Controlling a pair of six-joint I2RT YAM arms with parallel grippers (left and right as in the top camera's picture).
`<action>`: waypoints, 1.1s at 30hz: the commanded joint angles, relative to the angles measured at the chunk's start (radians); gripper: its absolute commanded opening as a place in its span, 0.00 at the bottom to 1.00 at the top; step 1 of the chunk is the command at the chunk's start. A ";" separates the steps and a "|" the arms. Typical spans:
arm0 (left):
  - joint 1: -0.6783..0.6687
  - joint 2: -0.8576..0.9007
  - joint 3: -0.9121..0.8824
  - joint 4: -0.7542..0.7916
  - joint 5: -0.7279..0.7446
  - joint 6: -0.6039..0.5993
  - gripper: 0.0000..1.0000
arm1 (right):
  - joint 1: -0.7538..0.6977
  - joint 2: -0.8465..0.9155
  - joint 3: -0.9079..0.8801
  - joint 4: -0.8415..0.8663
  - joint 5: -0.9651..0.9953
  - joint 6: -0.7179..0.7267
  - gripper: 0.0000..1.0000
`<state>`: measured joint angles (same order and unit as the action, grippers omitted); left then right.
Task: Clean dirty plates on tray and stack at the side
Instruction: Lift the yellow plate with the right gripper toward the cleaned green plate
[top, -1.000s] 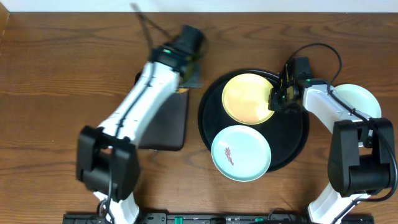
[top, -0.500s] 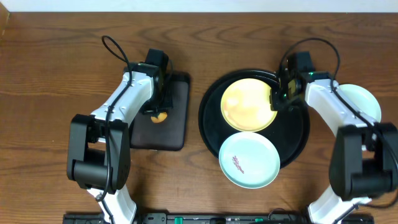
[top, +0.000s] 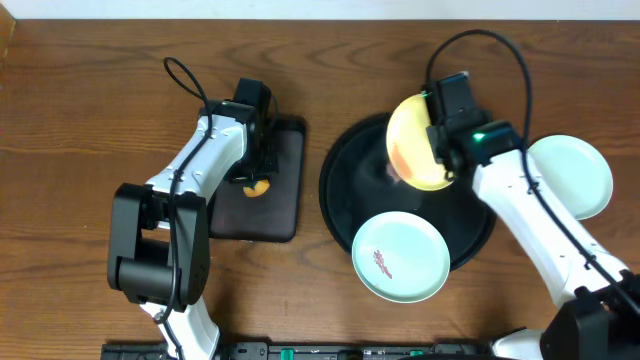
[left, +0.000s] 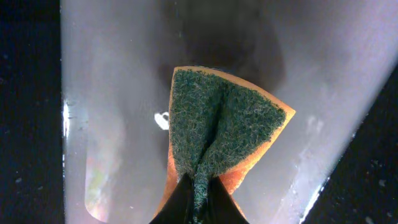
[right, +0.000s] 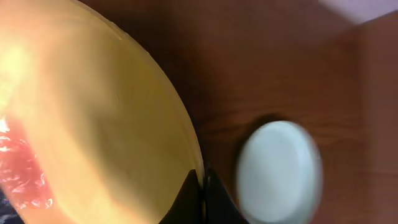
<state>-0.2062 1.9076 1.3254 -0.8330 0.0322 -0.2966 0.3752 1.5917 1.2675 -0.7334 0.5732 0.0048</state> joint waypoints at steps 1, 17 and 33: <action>0.005 -0.005 0.007 -0.003 0.010 -0.015 0.08 | 0.096 -0.045 0.016 0.013 0.345 -0.034 0.01; 0.005 -0.005 0.007 -0.002 0.010 -0.015 0.08 | 0.379 -0.049 0.016 0.042 0.681 -0.164 0.01; 0.005 -0.005 0.007 -0.002 0.010 -0.016 0.08 | 0.418 -0.049 0.016 0.045 0.713 -0.187 0.01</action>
<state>-0.2062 1.9076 1.3254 -0.8330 0.0429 -0.2966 0.7841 1.5677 1.2675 -0.6914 1.2423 -0.1745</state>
